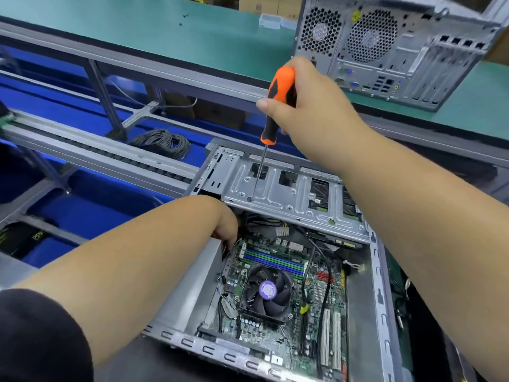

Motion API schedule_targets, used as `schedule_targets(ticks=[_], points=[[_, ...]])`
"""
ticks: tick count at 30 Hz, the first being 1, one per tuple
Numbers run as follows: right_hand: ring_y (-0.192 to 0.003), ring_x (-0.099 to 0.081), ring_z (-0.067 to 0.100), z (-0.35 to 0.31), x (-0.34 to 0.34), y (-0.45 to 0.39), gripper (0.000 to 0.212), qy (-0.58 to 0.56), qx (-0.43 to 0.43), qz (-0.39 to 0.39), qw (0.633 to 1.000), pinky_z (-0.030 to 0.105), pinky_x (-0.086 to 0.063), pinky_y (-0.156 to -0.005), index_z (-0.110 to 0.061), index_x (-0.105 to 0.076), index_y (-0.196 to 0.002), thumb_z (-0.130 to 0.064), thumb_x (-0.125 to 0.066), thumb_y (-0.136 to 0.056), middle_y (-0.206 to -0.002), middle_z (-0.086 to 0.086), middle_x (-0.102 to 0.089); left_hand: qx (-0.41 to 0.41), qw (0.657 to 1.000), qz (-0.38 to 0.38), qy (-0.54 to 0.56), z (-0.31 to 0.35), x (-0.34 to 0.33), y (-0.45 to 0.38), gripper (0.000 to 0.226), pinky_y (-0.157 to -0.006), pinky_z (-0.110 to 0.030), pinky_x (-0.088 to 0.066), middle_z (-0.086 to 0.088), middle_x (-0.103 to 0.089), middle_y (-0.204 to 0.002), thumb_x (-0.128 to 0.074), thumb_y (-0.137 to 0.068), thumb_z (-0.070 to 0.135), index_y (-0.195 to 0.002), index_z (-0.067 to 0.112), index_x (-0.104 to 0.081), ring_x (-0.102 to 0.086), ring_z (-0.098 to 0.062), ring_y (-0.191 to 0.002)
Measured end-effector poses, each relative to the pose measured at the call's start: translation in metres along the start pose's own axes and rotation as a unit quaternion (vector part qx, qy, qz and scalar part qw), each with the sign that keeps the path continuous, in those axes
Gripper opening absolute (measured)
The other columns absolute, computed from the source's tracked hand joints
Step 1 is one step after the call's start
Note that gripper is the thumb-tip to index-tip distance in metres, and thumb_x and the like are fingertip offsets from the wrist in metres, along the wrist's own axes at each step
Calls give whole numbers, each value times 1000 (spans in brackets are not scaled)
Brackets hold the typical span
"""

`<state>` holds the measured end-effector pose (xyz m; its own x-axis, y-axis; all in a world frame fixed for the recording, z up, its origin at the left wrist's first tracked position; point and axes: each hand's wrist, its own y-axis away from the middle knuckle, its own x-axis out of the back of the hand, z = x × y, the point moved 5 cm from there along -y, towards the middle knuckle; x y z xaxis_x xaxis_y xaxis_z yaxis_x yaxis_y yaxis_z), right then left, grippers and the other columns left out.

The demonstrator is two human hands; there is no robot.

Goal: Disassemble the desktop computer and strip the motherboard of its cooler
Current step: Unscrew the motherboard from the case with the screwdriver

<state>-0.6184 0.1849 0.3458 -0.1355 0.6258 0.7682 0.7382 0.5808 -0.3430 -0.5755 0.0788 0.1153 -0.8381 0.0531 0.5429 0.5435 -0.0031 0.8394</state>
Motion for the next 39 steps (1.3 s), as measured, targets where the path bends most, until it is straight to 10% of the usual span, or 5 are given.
schedule_targets(ticks=[3,10,15,21,39], points=[[-75,-61,17,4,-7,1,29,-3,-5,-17,1000,35,-47,-69,-13,-49,-105,-38,-60,-94,-82,2,-61,1,1000,-12,22,2,0,0,33,-60,-19,-36,-6,-56,-102,-46,-102,19,-126,3,-62,-45,-17,-88],[-65,-44,7,-2,-17,7,29,11,16,-46,999,28,-30,-54,-20,-41,-106,-39,-60,-94,-78,-8,-48,9,997,-6,82,-1,-2,-5,33,-70,-25,-38,0,-63,-80,-49,-100,21,-120,-1,-64,-49,-16,-73],[-65,-44,4,-6,-17,4,31,24,18,-72,997,23,-29,-53,-18,-42,-115,-36,-58,-96,-77,-11,-47,28,991,-16,127,-4,-5,-9,33,-58,-19,-38,-15,-64,-126,-47,-100,17,-123,-3,-61,-50,-5,-58],[-71,-49,10,-8,-16,-1,34,41,17,-102,994,27,-35,-57,-20,-39,-121,-34,-57,-96,-89,-1,-55,15,998,5,58,-6,-2,-14,23,-69,-25,-40,8,-58,-73,-56,-95,26,-102,11,-72,-48,-10,-63],[-76,-62,21,-6,-13,-8,34,42,18,-106,993,30,-48,-62,-22,-41,-119,-29,-61,-93,-82,-2,-62,6,982,9,189,-2,-2,-12,21,-33,-8,-32,9,-59,-51,-54,-97,17,-82,7,-64,-46,2,-30]])
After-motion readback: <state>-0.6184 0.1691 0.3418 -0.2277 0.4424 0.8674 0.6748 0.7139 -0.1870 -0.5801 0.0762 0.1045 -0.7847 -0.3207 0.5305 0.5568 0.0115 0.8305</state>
